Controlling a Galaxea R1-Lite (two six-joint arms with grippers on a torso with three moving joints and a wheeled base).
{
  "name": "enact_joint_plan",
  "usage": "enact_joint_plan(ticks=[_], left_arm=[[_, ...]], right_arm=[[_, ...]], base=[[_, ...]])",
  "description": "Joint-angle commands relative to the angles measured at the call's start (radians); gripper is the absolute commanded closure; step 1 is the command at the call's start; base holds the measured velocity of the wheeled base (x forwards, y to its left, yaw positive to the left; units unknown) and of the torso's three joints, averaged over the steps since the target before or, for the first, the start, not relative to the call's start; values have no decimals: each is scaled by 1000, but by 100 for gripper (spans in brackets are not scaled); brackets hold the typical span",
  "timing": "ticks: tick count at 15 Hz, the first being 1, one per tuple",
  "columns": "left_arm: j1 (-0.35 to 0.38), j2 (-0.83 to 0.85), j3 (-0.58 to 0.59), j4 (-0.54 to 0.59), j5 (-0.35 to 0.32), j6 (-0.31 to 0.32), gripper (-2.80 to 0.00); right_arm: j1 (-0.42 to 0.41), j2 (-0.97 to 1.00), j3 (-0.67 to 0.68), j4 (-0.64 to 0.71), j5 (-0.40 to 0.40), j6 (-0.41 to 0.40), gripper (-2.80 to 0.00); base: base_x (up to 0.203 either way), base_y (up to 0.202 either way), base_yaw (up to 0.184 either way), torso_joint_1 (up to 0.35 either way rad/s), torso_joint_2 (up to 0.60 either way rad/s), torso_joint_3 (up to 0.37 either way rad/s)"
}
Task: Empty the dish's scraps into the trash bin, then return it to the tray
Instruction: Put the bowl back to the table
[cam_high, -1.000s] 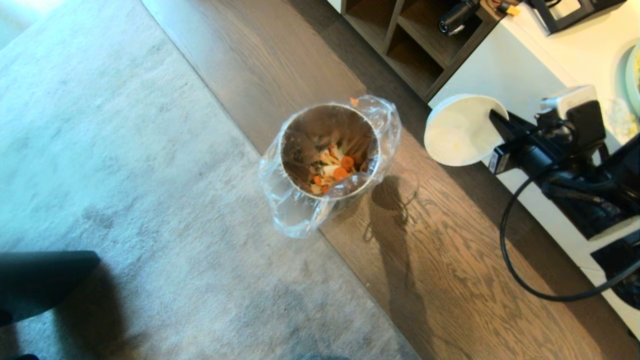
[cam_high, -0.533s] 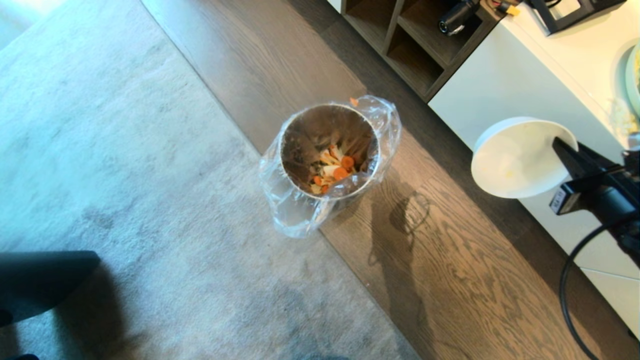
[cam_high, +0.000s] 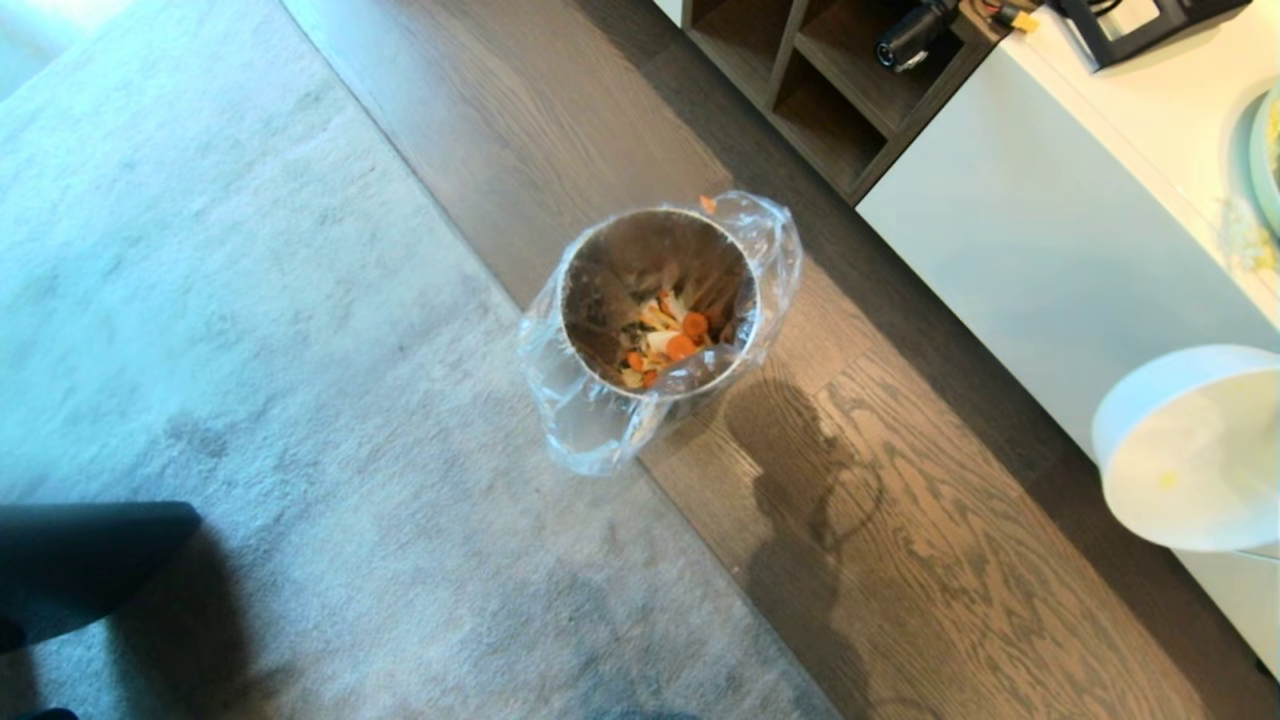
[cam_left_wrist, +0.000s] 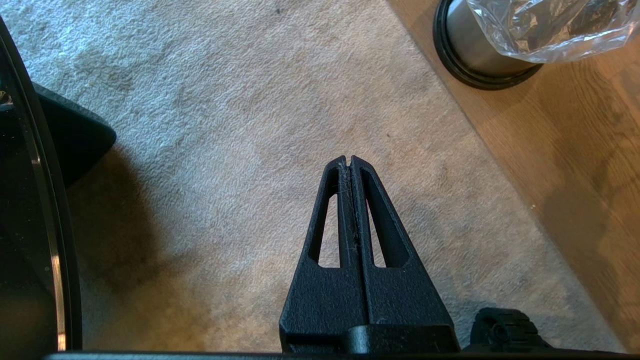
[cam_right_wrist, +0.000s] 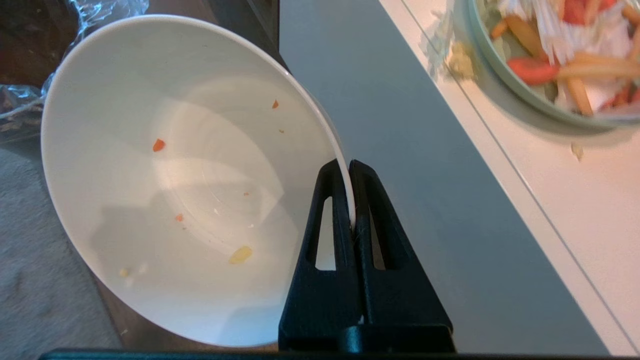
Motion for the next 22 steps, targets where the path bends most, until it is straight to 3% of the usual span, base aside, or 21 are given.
enact_joint_plan(ticks=[1,4,7,14,22], left_arm=[[0,0,0,0,1,-1,0],[0,0,0,0,1,-1,0],[0,0,0,0,1,-1,0],[0,0,0,0,1,-1,0],[0,0,0,0,1,-1,0]], right_arm=[[-97,-303,24,259,53,86,0],[-182,-511,34,594,146,169,0],[-157,-639,37,829,166,187,0],[-141,-843,37,1090,170,150,0],[-143,-850,37,1129,173,155,0]], base=[[0,0,0,0,0,0],[0,0,0,0,0,0],[0,0,0,0,0,0],[0,0,0,0,0,0],[0,0,0,0,0,0]])
